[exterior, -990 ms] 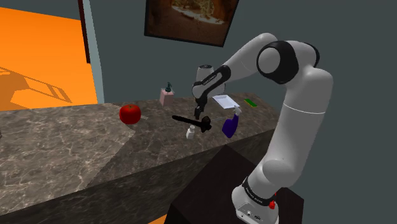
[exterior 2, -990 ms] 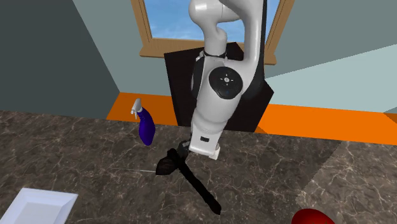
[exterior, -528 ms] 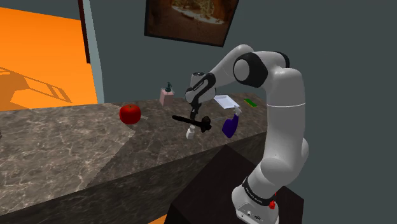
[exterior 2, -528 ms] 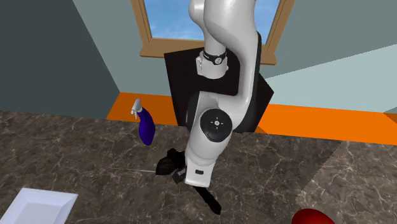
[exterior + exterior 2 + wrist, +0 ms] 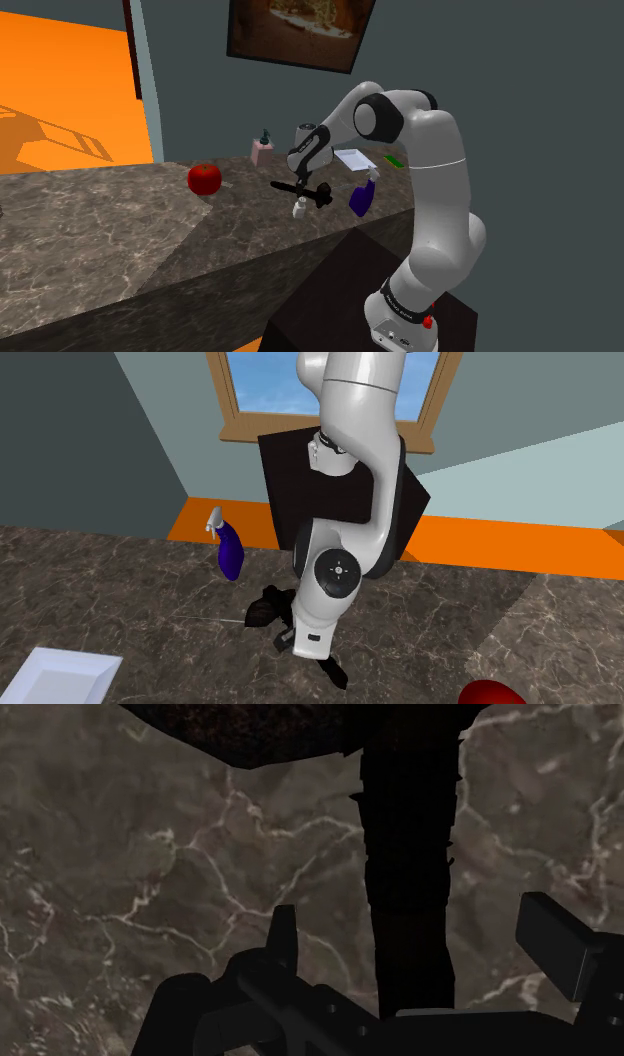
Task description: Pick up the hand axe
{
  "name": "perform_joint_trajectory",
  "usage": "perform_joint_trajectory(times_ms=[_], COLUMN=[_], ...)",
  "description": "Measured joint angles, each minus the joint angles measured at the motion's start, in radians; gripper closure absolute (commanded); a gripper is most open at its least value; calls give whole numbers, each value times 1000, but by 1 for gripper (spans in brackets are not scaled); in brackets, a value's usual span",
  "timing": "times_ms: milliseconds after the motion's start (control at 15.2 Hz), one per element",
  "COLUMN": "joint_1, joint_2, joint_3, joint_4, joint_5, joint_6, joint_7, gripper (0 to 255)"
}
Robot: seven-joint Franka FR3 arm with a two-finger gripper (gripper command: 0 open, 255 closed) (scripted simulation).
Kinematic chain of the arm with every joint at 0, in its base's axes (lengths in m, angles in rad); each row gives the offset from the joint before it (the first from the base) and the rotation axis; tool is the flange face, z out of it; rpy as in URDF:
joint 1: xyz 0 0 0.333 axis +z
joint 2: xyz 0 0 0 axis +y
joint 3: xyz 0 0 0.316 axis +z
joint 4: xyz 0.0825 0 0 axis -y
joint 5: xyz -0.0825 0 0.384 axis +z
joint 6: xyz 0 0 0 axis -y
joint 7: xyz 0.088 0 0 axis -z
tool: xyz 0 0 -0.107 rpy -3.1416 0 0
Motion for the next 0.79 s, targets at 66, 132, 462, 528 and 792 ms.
perform_joint_trajectory(times_ms=[66, 132, 462, 528, 792], joint_1=[-1, -1, -1, -2, -1], joint_2=[6, 10, 13, 13, 13], joint_3=[1, 1, 2, 2, 2], joint_4=[0, 1, 1, 2, 2], joint_5=[0, 1, 1, 1, 1], joint_6=[6, 9, 12, 12, 12], joint_7=[0, 1, 1, 1, 1], gripper=[0, 255, 255, 255, 255])
